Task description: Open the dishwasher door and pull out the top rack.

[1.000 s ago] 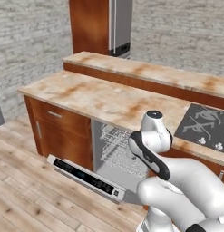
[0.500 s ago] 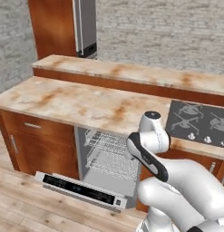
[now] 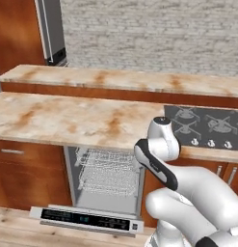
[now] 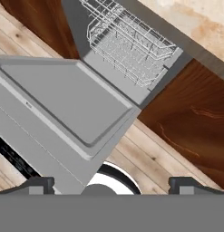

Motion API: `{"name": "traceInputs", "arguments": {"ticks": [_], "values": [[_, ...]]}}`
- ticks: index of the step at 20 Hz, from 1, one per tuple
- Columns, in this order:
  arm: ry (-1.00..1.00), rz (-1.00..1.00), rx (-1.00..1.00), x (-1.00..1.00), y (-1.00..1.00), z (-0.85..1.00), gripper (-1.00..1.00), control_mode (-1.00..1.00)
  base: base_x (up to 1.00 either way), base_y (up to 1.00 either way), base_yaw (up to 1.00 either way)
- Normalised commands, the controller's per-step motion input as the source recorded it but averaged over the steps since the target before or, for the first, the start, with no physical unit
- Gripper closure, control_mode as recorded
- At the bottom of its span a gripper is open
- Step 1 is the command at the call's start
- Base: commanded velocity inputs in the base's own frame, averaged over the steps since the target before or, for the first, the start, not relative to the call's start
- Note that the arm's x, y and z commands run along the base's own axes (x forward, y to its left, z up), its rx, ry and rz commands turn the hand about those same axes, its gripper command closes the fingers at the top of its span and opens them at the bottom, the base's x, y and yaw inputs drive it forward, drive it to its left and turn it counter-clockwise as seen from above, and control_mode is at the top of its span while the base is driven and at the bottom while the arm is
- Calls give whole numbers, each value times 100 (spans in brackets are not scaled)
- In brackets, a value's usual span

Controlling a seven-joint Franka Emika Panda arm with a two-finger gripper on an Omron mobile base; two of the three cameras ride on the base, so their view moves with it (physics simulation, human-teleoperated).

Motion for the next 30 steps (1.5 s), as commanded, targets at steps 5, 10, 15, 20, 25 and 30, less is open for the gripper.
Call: {"name": "traceInputs", "arguments": {"ticks": [5,10,15,20,25,30], "values": [[0,-10,0,0,7,0,-100,-100,0,20,-18],[-4,-2,0,0,5,0,-100,-100,0,0,0],[-17,2,-5,8,29,0,-100,-100,0,0,0],[-15,1,-9,11,48,-2,-100,-100,0,0,0],[-9,0,-12,32,55,-14,-100,-100,0,0,0],[-2,0,-14,44,50,-24,-100,-100,0,0,0]]}}
